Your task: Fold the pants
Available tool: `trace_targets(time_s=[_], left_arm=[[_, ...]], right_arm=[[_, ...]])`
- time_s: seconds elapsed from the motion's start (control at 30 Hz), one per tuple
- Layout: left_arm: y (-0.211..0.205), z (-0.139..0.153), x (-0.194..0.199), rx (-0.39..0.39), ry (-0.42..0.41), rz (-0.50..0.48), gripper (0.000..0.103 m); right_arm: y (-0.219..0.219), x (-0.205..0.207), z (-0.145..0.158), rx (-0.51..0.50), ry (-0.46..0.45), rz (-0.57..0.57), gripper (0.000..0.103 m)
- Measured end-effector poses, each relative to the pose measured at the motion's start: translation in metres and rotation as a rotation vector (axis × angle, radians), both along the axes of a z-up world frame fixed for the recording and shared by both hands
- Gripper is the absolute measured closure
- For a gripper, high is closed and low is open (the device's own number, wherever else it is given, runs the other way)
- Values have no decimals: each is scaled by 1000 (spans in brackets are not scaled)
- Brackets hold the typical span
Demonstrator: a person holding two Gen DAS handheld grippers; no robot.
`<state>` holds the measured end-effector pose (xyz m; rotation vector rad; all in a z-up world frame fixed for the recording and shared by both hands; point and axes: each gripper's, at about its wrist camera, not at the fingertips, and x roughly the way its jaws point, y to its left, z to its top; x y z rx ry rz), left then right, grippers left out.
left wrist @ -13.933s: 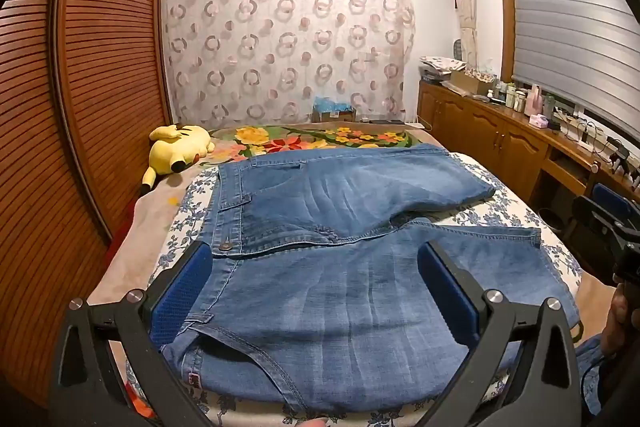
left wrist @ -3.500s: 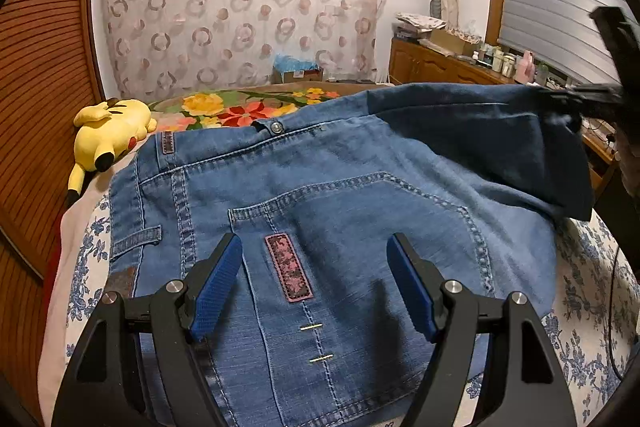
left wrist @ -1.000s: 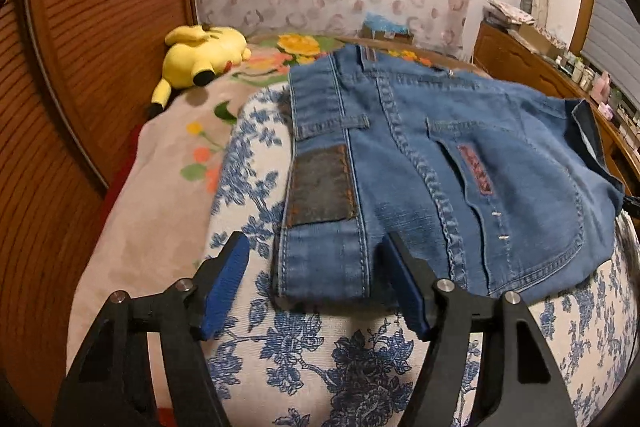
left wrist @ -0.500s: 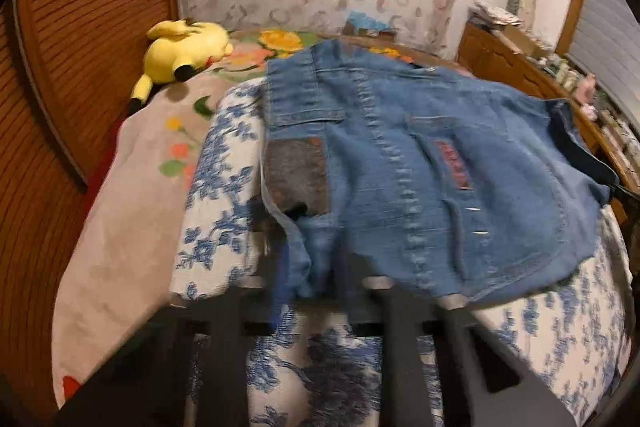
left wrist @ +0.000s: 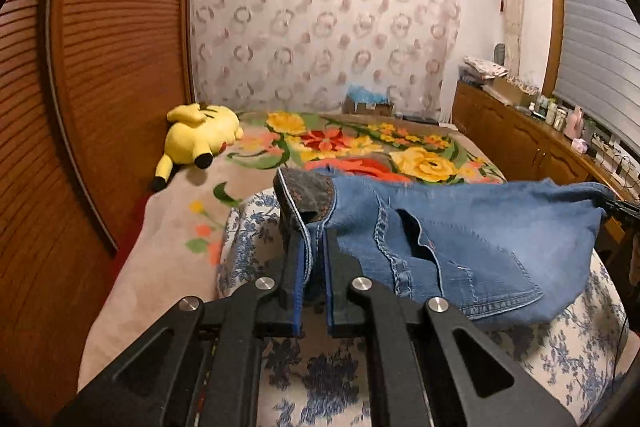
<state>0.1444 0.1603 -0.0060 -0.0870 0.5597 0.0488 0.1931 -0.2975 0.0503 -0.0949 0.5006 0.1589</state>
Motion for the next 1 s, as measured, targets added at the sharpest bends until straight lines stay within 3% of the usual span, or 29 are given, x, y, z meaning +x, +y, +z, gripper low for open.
trace_targets(time_s=[0.3,0.53,0.7,0.77,0.83,0.87,1.0], left_arm=[[5,7,-75,-37,-42,-35,94],[0,-32,-129,-67,37,-40,94],[-12,-76,-139,-36,129,-32,94],[-13,-82,-140,-42,147,-26,93],[-16,-81,-141,-36,142,-32,87],[-17,-79,-142,-30,139,-34,81],[-18,-73,-144,-29,126,-44,74]], right_arm=[[-20,-91,-7,21,-32,20,88],[-37,-162,-34,66,45,12,87],[-48,-151,-77,98,167,-22,85],[-51,-138,-84,93,198,-56,75],[-56,-133,-86,107,197,-60,64],[-58,-131,-84,115,190,-59,62],[-57,-127,-75,114,146,-64,54]])
